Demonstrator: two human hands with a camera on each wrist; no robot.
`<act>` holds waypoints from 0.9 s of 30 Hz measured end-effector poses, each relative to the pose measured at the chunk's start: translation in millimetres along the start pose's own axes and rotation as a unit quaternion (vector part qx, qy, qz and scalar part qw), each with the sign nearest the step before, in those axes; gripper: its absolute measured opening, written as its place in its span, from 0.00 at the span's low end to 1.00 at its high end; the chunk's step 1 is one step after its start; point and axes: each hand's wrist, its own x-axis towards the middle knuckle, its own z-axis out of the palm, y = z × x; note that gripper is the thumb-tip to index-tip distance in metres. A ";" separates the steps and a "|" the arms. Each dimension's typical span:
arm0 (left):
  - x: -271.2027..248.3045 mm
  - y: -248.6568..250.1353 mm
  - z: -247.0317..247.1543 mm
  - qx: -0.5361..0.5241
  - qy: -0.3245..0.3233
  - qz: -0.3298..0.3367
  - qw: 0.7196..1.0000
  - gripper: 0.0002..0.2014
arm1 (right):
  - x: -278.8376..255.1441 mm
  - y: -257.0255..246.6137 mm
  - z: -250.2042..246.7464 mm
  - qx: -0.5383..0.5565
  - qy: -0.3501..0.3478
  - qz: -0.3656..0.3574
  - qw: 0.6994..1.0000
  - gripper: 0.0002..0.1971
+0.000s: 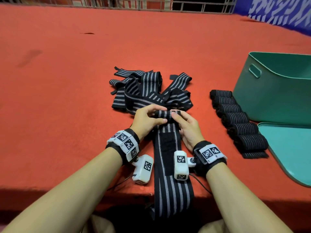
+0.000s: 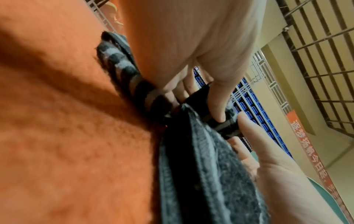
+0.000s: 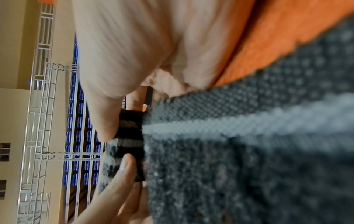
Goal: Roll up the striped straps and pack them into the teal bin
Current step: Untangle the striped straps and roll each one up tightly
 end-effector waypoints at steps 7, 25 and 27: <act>-2.0 2.0 4.1 -0.125 -0.024 -0.140 0.982 0.14 | -1.4 -1.3 -6.2 0.028 0.018 -0.005 0.999 0.11; -4.7 -5.5 -4.0 -0.116 -0.018 -0.116 0.986 0.18 | 1.8 2.5 -5.2 -0.071 0.037 -0.021 0.997 0.22; -2.6 -4.3 -1.6 -0.100 -0.035 -0.124 0.987 0.13 | 0.8 3.2 -5.1 -0.063 0.043 -0.026 0.997 0.23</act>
